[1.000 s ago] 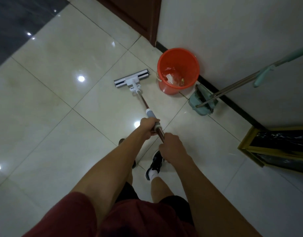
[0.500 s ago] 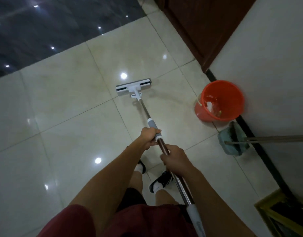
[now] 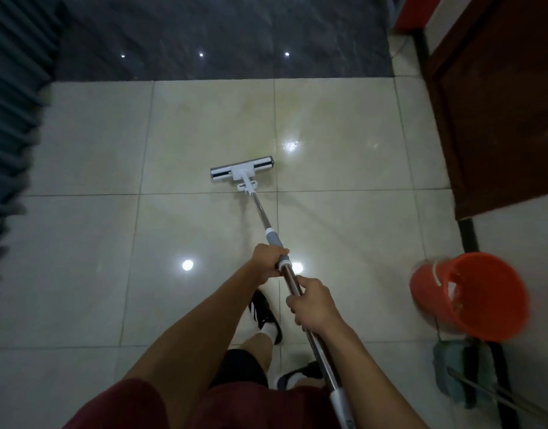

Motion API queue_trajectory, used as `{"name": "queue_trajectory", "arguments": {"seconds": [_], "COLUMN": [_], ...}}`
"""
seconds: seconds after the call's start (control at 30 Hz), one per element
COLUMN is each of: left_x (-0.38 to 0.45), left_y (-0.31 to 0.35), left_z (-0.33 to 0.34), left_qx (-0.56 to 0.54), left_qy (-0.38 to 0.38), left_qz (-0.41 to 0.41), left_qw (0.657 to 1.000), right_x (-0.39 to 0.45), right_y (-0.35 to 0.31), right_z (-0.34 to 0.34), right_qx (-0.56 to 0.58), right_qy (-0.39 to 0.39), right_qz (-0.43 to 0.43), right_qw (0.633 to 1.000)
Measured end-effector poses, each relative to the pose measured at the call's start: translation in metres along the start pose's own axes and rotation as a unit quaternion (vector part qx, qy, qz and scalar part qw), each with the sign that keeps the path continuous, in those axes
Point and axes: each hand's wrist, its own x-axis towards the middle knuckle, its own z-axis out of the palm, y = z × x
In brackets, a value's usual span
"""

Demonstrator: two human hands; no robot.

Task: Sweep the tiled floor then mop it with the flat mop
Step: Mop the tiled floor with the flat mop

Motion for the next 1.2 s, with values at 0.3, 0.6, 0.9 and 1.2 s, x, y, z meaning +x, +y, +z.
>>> {"name": "queue_trajectory", "arguments": {"seconds": [0.3,0.6,0.9,1.2], "left_x": [0.03,0.092,0.151,0.195], "left_y": [0.075,0.163,0.245,0.321], "left_z": [-0.067,-0.075,-0.078,-0.111], "left_qx": [-0.054,-0.104,-0.163,-0.194], "left_qy": [0.038,0.08,0.108,0.132], "left_qz": [-0.004,-0.024,-0.052,-0.049], "left_qw": [0.998,0.991,0.979,0.971], "right_x": [0.054,0.149,0.238,0.298], "right_y": [-0.095,-0.17,-0.232,-0.314], "right_z": [0.018,-0.008,-0.039,-0.037], "right_qx": [-0.038,-0.137,-0.198,-0.198], "right_qy": [-0.029,-0.047,-0.039,-0.041], "right_qz": [-0.025,-0.061,-0.076,-0.101], "right_qw": [0.999,0.988,0.977,0.974]}}
